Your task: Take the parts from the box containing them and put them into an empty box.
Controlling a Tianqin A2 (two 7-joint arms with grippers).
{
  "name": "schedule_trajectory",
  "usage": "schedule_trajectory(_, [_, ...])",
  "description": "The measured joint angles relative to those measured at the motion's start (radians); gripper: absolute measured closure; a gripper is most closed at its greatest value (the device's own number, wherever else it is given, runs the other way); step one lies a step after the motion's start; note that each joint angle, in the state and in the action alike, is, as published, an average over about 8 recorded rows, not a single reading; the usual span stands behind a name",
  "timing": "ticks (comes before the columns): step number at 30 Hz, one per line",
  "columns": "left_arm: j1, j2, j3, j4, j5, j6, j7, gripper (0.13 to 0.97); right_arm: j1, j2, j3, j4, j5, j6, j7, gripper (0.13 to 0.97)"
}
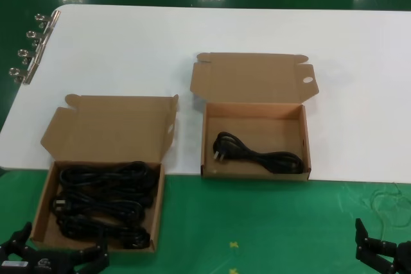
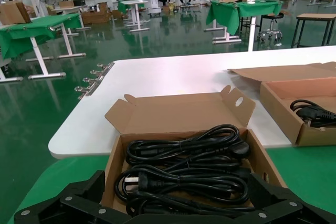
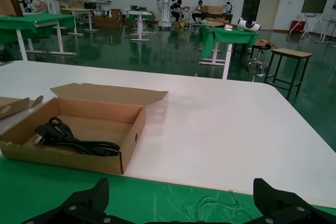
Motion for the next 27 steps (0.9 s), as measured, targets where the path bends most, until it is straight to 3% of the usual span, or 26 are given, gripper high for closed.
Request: schedule_trajectory(27, [0.000,0.000,0.000,0.000,0.000,0.000,0.000,0.132,0.000,0.000,0.000,0.000,0.000,0.000,0.000,0.129])
